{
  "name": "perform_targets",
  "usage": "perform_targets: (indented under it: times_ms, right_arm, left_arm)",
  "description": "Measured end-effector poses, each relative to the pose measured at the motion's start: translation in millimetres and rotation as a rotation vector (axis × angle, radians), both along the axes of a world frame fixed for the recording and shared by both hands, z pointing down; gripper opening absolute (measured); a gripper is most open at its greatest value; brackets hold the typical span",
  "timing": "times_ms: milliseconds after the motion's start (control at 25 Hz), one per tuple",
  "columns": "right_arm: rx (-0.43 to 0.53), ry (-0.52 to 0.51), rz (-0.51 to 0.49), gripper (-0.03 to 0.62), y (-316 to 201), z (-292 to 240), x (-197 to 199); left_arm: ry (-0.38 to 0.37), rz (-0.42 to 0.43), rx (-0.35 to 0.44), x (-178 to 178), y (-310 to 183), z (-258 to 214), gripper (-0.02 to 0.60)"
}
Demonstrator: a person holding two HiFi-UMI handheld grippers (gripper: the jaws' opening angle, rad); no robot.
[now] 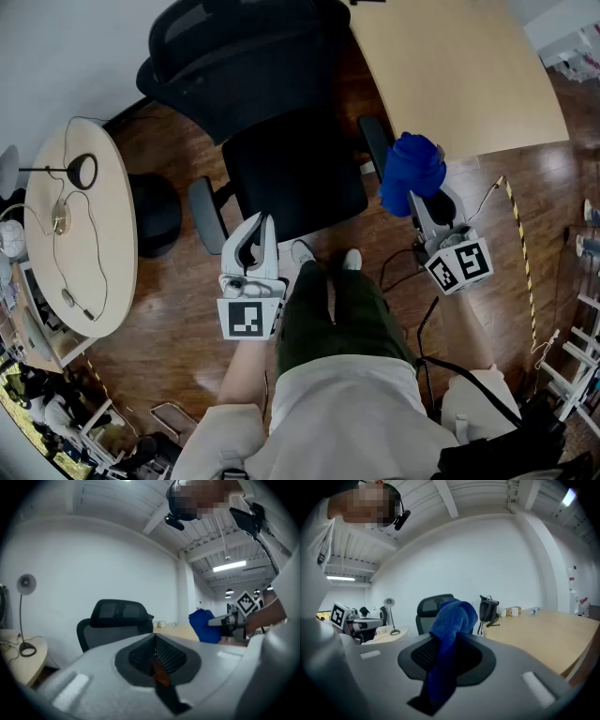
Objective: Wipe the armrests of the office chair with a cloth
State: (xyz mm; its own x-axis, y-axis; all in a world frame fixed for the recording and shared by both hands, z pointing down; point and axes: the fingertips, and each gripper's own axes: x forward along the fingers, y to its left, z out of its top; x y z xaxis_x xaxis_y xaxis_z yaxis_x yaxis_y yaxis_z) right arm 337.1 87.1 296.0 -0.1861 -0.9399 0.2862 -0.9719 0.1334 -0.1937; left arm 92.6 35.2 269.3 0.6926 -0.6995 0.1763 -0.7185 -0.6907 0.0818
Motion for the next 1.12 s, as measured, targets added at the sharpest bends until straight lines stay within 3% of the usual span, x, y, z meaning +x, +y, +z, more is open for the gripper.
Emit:
perform_targets:
  times_ms: [120, 280, 360, 440, 560, 840, 920, 1120]
  right_arm:
    - [-0.151, 0.062, 0.016, 0.091, -55.5, 98.3, 37.6]
    - [-0.412, 0.164, 0.028, 0.091, -129.8, 219.6, 75.3]
    - [-0.547, 0.214, 0.043, 0.091, -147.8, 259.9, 83.0]
    - [-0.605, 0.246, 0.068, 0.091, -150.1, 271.6, 84.5]
    - [-0.621, 0.257, 0.049, 0.091, -112.2, 263.2, 76.3]
    - [-0.688, 0.233, -0.028, 0.091, 57.3, 268.2, 61.3]
    - [-0.619, 0.181, -0.039, 0.091, 56.8, 252.2, 52.6]
    - [-0.296, 0.084, -0.056, 0.091, -6.4, 166.8, -11.0]
  left_arm:
    - [-0.056, 0.037, -0.026, 30.7, -12.4, 59.1, 0.0]
    - [-0.014, 0.002, -0.078, 58.0, -17.1, 88.9, 0.0]
    - [-0.01, -0.007, -0.111, 54.8, -9.3, 102.7, 0.0]
    - [-0.045, -0.018, -0.14, 45.8, -1.4, 114.5, 0.0]
    - [-0.064, -0.055, -0.142, 36.8, 5.8, 111.8, 0.0]
    - [-0.017, -0.147, -0.133, 21.7, 10.1, 94.6, 0.0]
    - [-0.013, -0.152, -0.146, 18.9, 10.4, 102.4, 0.0]
    - [0.011, -0.176, -0.136, -15.0, 10.1, 95.0, 0.0]
